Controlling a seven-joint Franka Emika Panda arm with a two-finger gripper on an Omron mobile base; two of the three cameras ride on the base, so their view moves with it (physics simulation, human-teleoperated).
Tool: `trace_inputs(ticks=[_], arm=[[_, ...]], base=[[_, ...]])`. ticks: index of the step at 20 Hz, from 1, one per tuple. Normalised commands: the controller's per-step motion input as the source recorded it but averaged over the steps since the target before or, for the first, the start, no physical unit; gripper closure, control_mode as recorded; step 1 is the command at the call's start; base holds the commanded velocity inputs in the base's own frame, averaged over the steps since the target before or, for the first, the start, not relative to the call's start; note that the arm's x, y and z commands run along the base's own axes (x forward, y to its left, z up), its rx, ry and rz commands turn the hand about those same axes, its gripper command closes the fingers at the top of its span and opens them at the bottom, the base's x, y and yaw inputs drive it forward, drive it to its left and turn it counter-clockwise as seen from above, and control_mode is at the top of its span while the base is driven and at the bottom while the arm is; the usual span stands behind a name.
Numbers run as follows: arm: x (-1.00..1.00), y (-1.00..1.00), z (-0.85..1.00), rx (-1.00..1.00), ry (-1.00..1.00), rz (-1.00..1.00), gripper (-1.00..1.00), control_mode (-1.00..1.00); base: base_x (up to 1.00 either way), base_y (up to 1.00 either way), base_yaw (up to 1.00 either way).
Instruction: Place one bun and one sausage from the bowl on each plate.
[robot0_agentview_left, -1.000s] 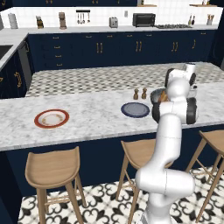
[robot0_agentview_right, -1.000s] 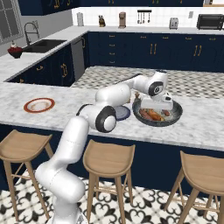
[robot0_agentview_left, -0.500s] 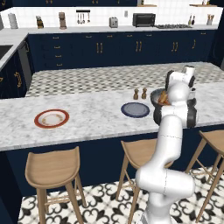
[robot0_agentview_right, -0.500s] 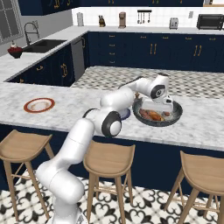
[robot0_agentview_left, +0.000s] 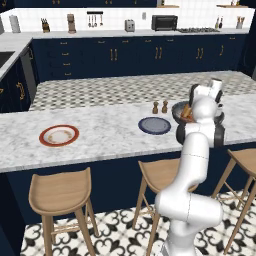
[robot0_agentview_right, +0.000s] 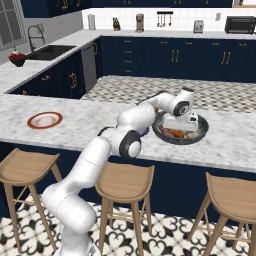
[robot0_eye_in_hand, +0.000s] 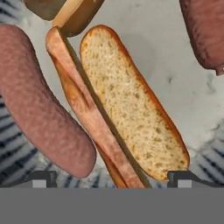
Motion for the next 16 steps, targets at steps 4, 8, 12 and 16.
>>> trace_inputs(ticks=[4,8,12,16], arm=[[0.18,0.00,-0.03,0.00,0.00,0.00,-1.00,-1.00],[0.19,-0.11,-0.02,0.00,0.00,0.00,-1.00,-1.00],[0.02,-0.19,-0.14,0.00,0.00,0.00,-1.00,-1.00],[0.00,-0.01,-0.21,0.00,0.00,0.00,-1.00,-1.00]], base=[[0.00,0.00,0.00],[0.00,0.00,0.00],[0.00,0.00,0.00],[0.00,0.00,0.00]])
